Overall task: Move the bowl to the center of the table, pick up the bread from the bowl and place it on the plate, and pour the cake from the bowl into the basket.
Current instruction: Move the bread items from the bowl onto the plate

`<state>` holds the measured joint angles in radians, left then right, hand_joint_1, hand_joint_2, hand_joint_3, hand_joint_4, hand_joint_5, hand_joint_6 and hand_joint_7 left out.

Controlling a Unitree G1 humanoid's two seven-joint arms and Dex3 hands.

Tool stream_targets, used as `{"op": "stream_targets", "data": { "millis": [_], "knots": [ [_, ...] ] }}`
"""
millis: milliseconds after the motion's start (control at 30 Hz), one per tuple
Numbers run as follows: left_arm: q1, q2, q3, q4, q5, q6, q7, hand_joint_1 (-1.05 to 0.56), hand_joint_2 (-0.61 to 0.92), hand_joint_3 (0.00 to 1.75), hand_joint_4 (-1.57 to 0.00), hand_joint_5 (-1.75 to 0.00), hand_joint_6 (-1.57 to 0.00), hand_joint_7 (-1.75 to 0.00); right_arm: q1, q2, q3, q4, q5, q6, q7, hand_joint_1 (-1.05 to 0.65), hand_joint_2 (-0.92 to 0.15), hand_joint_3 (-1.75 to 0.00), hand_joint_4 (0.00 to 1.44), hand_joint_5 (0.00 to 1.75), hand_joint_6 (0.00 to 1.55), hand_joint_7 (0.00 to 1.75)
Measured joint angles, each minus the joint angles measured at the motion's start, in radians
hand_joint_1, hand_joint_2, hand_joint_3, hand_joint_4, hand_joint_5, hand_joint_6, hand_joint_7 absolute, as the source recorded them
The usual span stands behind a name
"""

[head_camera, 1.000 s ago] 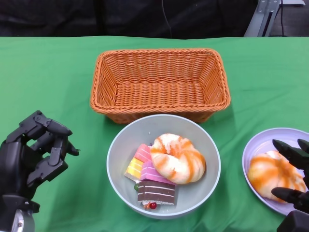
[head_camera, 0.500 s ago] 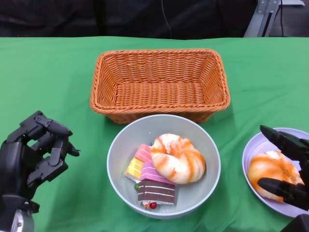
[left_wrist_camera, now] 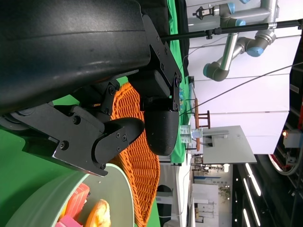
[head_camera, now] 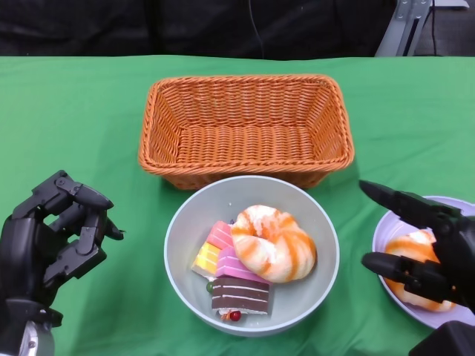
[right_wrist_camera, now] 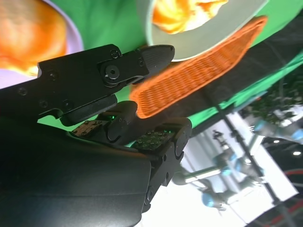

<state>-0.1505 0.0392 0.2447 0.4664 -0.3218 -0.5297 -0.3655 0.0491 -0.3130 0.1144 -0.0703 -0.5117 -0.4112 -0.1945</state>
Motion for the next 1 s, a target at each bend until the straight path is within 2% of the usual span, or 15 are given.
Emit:
{"op": "stream_targets", "data": {
  "millis": [167, 600, 1000],
  "knots": [
    [0.000, 0.000, -0.001, 0.000, 0.000, 0.000, 0.000, -0.05, 0.65, 0.94, -0.76, -1.62, -0.77, -1.31, -0.012, 0.012, 0.021, -0.049, -0.019, 0.004, 0.027, -0.64, -0.92, -0.10, 0.70, 0.07, 0.57, 0.00],
    [0.000, -0.001, -0.008, 0.004, 0.002, 0.000, 0.000, -0.06, 0.69, 0.85, -0.75, -1.63, -0.77, -1.31, -0.049, 0.037, 0.097, -0.230, -0.060, 0.121, 0.208, -0.69, -0.92, -0.11, 0.59, 0.01, 0.47, 0.00],
    [0.000, -0.004, -0.011, 0.030, 0.009, -0.016, 0.000, -0.06, 0.71, 0.83, -0.73, -1.64, -0.77, -1.31, -0.107, 0.048, 0.172, -0.235, -0.095, 0.161, 0.289, -0.73, -0.92, -0.09, 0.57, 0.00, 0.44, 0.00]
  ]
}}
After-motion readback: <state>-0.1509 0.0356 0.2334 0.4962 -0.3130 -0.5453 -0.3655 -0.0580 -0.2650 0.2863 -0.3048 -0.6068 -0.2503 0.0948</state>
